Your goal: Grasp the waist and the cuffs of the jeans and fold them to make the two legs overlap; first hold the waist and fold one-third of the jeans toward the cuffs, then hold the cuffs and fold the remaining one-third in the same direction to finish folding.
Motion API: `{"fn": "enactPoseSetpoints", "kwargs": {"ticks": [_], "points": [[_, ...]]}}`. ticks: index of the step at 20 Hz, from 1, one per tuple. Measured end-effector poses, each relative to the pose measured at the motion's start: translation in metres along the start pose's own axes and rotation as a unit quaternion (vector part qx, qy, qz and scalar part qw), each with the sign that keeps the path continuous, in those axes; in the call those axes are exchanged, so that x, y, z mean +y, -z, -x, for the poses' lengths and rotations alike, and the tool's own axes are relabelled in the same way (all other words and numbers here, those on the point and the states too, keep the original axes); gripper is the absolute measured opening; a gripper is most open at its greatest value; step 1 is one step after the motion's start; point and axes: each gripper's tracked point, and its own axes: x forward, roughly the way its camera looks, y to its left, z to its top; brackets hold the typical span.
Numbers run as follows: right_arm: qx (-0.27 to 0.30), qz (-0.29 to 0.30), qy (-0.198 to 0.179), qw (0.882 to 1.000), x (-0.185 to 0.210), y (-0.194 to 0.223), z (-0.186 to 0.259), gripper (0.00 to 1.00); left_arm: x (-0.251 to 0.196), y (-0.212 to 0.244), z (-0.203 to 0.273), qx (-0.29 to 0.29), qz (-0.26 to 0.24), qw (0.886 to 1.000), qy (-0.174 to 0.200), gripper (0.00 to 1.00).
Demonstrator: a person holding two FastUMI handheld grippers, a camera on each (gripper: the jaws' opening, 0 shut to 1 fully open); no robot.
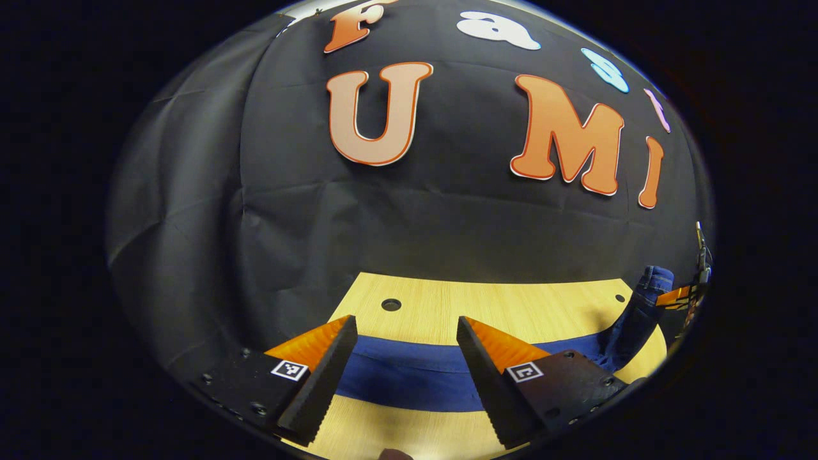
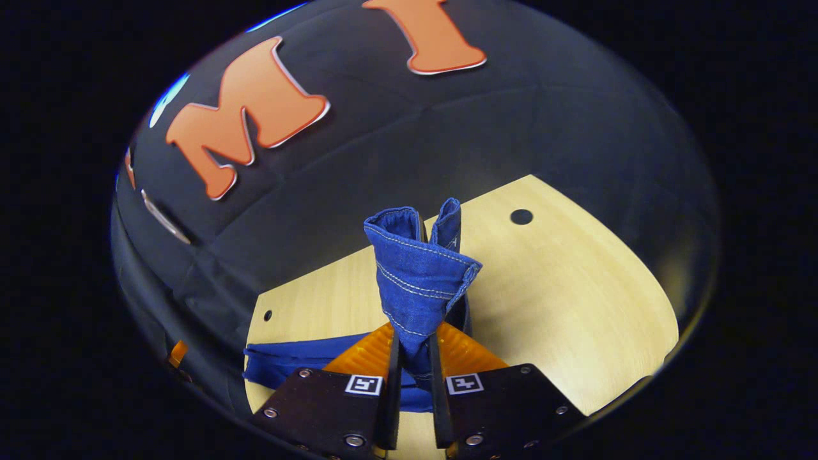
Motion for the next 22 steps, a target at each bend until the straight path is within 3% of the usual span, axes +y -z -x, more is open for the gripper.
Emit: {"fn": "enactPoseSetpoints", "kwargs": {"ticks": [9, 16, 22], "points": [[0.06, 0.032, -0.059, 0.996, 0.099, 0.062, -0.038, 0.23, 0.036, 0.033, -0.001, 0.024, 0.037, 0.999, -0.024, 0.99], [0.088, 0.054, -0.064, 0.993, 0.129, 0.104, -0.061, 0.23, 0.065, 0.065, -0.005, 0.06, 0.06, 0.996, -0.042, 0.97], [0.127, 0.049, -0.07, 0.988, 0.145, 0.132, -0.069, 0.22, 0.078, 0.101, -0.024, 0.111, 0.119, 0.986, -0.031, 0.97]]}}
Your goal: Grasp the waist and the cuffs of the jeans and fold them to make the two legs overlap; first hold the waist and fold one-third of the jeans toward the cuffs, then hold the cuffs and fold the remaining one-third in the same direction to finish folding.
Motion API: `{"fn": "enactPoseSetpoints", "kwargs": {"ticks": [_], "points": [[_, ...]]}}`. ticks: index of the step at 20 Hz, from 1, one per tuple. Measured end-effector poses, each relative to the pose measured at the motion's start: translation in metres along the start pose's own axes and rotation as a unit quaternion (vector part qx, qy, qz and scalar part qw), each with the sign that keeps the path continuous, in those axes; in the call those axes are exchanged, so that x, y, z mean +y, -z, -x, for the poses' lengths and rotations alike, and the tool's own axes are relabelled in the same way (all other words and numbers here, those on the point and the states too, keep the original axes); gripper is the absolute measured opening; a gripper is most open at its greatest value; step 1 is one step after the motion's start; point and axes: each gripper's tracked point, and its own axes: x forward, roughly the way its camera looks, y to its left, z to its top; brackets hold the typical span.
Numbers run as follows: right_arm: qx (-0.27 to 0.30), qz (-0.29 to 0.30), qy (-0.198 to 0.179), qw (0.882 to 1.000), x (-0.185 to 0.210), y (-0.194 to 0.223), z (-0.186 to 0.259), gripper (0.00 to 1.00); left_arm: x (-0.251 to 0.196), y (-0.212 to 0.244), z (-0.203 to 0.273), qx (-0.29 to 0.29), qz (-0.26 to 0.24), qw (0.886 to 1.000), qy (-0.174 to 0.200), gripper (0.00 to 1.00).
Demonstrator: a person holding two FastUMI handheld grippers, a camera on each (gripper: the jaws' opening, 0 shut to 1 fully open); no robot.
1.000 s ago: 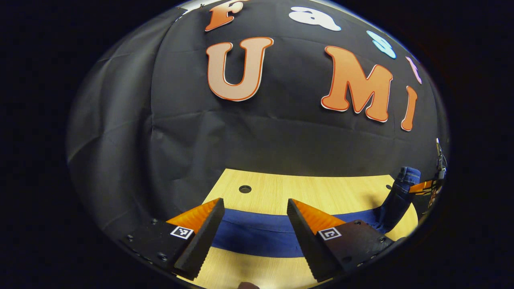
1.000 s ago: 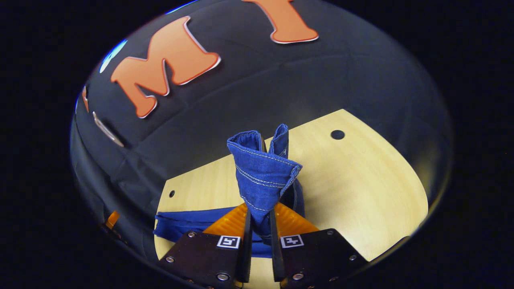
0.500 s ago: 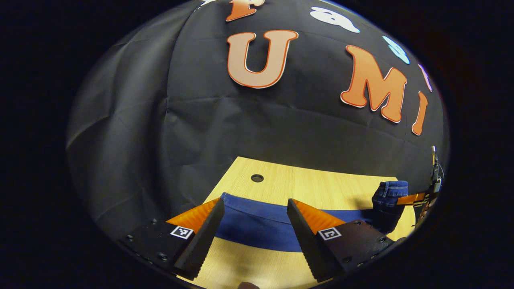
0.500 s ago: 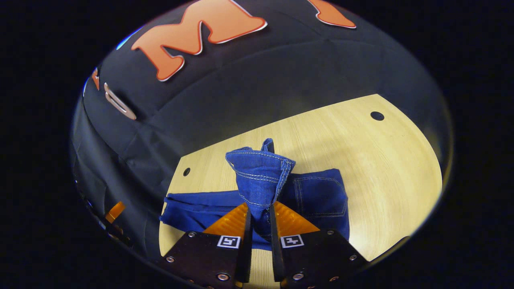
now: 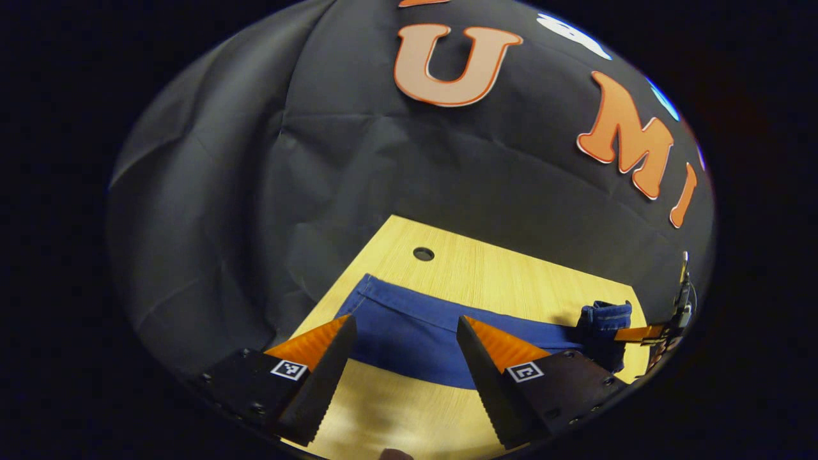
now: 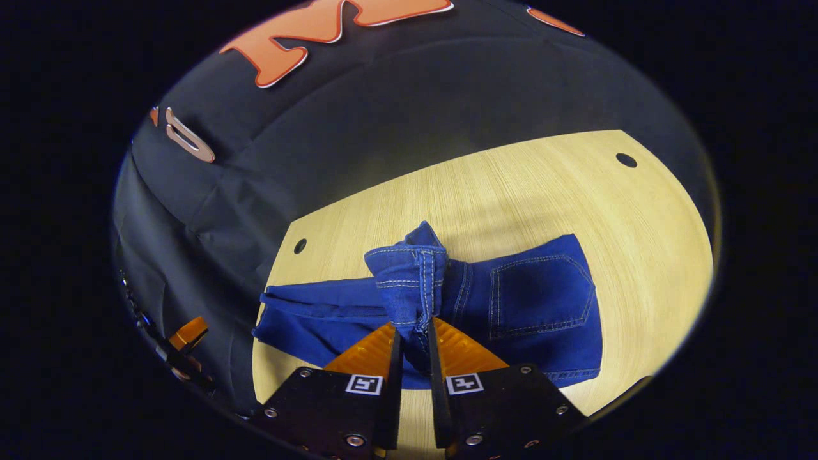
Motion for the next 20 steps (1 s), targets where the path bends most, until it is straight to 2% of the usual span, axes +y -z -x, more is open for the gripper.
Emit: {"fn": "enactPoseSetpoints", "kwargs": {"ticks": [1, 2, 4, 5, 6, 8, 13, 20], "points": [[0.006, -0.005, -0.007, 1.0, 0.003, 0.002, 0.001, 0.17, 0.004, 0.006, -0.004, 0.012, 0.011, 1.0, 0.001, 0.97], [0.006, -0.008, -0.015, 1.0, 0.008, 0.003, 0.003, 0.41, 0.007, 0.012, -0.009, 0.022, 0.023, 0.999, 0.004, 0.97], [-0.001, -0.017, -0.024, 1.0, 0.014, 0.001, 0.004, 0.47, 0.012, 0.021, -0.015, 0.042, 0.05, 0.998, 0.011, 0.98], [-0.005, -0.022, -0.036, 0.999, 0.02, -0.001, 0.006, 0.62, 0.015, 0.026, -0.018, 0.051, 0.067, 0.996, 0.015, 0.97], [-0.01, -0.022, -0.045, 0.999, 0.025, -0.003, 0.009, 0.71, 0.018, 0.034, -0.022, 0.061, 0.085, 0.994, 0.019, 0.97], [-0.018, -0.023, -0.038, 0.999, 0.022, -0.004, 0.013, 0.81, 0.024, 0.049, -0.031, 0.086, 0.121, 0.989, 0.022, 0.98], [-0.041, 0.0, -0.011, 0.999, 0.008, -0.015, 0.035, 0.86, 0.052, 0.071, -0.051, 0.113, 0.238, 0.965, 0.009, 0.97], [-0.085, 0.0, 0.026, 0.996, -0.017, -0.036, 0.069, 0.95, 0.097, 0.095, -0.076, 0.141, 0.317, 0.938, -0.014, 0.97]]}}
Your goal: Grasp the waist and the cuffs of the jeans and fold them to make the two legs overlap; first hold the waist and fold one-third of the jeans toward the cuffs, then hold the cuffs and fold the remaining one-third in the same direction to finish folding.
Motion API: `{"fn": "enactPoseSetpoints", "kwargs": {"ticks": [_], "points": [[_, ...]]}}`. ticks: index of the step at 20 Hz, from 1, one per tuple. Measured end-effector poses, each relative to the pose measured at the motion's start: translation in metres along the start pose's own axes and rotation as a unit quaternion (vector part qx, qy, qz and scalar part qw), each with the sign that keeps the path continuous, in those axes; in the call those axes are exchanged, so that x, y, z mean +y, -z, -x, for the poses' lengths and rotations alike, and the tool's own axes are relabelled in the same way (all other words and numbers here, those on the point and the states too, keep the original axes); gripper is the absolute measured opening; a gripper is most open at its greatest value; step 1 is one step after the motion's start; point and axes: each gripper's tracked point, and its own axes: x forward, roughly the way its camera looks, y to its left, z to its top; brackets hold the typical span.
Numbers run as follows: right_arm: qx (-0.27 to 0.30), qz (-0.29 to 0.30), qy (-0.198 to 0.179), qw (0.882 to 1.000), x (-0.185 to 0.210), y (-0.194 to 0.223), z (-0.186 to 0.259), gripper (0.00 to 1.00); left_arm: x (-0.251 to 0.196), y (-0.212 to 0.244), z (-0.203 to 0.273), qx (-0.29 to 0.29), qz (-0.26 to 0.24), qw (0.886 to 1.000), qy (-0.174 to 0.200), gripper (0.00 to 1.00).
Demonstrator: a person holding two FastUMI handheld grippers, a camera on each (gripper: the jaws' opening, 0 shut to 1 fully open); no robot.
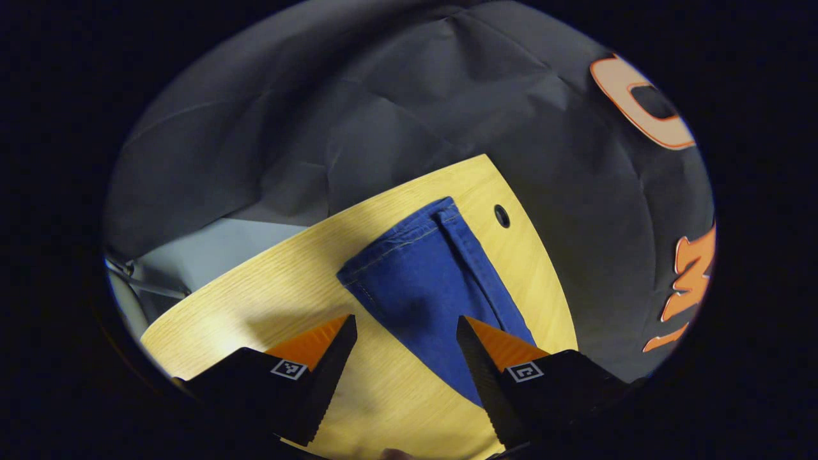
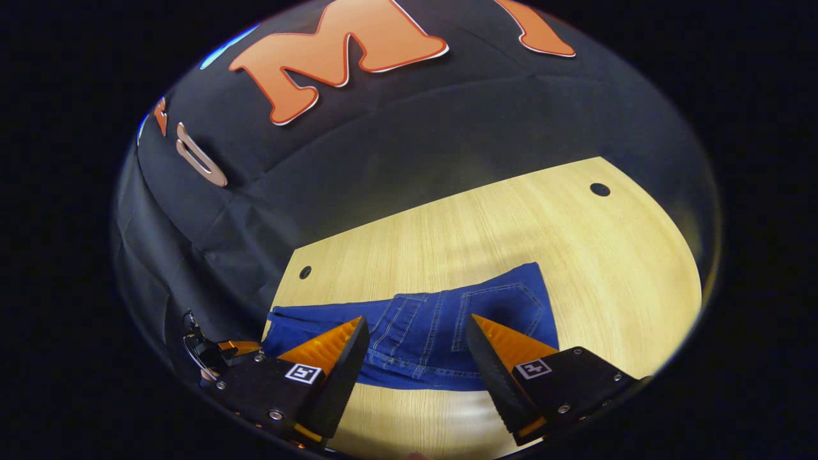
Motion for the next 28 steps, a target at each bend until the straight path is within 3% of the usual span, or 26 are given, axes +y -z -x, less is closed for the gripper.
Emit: {"fn": "enactPoseSetpoints", "kwargs": {"ticks": [7, 14, 16, 18, 20, 22, 28], "points": [[-0.02, -0.014, 0.017, 1.0, -0.013, -0.007, 0.022, 0.95, -0.005, -0.02, -0.028, 0.013, 0.048, 0.999, 0.017, 0.95], [-0.027, -0.049, 0.034, 0.998, -0.033, -0.005, 0.035, 0.95, -0.035, -0.028, -0.057, 0.014, 0.017, 0.998, 0.055, 0.92], [-0.031, -0.053, 0.04, 0.997, -0.039, -0.007, 0.039, 0.95, -0.042, -0.026, -0.068, 0.014, 0.007, 0.998, 0.054, 0.81], [-0.035, -0.053, 0.043, 0.997, -0.042, -0.011, 0.044, 0.95, -0.029, -0.022, -0.077, 0.02, 0.007, 0.999, 0.028, 0.45], [-0.039, -0.054, 0.047, 0.997, -0.046, -0.015, 0.047, 0.95, -0.036, -0.027, -0.07, 0.006, 0.022, 0.999, 0.049, 0.1], [-0.045, -0.054, 0.049, 0.996, -0.049, -0.018, 0.05, 0.95, -0.044, -0.027, -0.063, -0.01, 0.025, 0.998, 0.057, 0.02], [-0.056, -0.051, 0.036, 0.996, -0.05, -0.03, 0.053, 0.95, -0.07, -0.034, -0.01, -0.054, -0.043, 0.995, 0.075, 0.02]]}}
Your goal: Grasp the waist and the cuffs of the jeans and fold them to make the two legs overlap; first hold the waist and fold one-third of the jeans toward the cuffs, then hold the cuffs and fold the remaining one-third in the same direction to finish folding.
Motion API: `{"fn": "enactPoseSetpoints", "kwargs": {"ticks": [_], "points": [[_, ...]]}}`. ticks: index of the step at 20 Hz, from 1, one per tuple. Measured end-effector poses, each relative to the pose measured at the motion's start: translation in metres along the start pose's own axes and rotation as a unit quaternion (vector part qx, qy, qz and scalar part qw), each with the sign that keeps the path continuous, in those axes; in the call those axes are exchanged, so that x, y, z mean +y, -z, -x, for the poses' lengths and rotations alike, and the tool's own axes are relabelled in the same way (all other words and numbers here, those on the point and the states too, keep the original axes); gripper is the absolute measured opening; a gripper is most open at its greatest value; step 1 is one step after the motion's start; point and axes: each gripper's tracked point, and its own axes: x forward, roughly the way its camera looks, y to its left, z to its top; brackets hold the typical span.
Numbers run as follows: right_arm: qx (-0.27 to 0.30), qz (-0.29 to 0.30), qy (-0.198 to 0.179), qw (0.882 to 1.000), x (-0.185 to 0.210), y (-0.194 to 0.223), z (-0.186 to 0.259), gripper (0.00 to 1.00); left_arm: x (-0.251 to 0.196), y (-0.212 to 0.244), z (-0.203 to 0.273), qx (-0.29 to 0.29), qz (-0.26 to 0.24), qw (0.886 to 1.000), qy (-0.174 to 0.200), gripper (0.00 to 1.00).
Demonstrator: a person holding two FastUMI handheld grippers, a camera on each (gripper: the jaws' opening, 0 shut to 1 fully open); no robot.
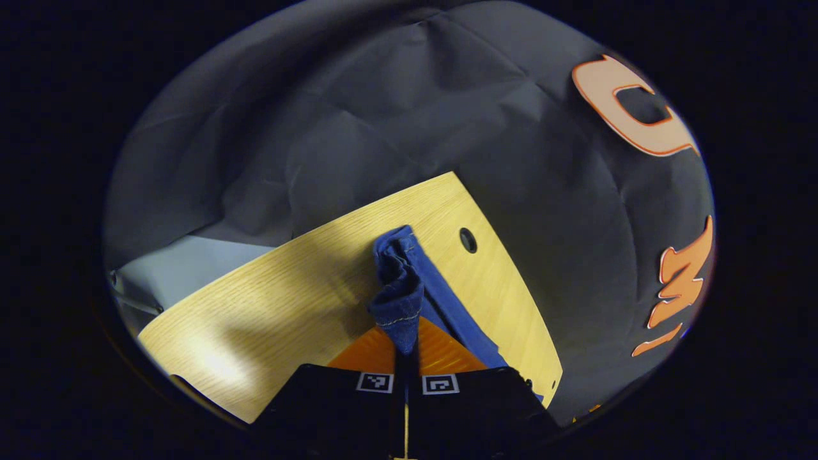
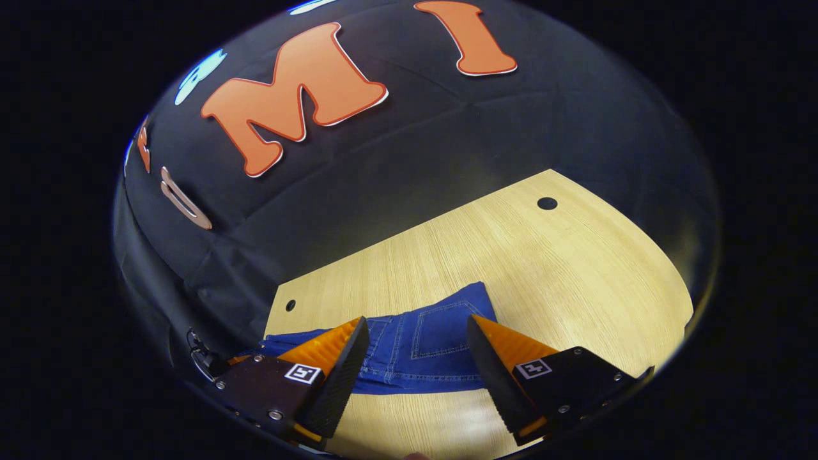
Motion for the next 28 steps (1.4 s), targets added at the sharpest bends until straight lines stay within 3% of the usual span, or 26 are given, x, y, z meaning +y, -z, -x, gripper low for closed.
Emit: {"fn": "enactPoseSetpoints", "kwargs": {"ticks": [8, 13, 20, 28], "points": [[-0.005, 0.012, -0.031, 0.999, 0.001, -0.01, 0.006, 0.95, -0.07, 0.0, 0.056, -0.045, -0.083, 0.995, 0.025, 0.02], [-0.011, 0.021, -0.042, 0.999, -0.002, -0.015, 0.014, 0.95, -0.132, 0.013, 0.088, -0.062, -0.124, 0.988, 0.065, 0.02], [-0.017, 0.02, -0.059, 0.998, -0.016, -0.021, 0.024, 0.96, -0.253, 0.059, 0.128, -0.068, -0.211, 0.965, 0.142, 0.02], [-0.029, 0.027, -0.067, 0.997, -0.034, -0.03, 0.037, 0.96, -0.357, 0.136, 0.138, -0.039, -0.289, 0.937, 0.191, 0.02]]}}
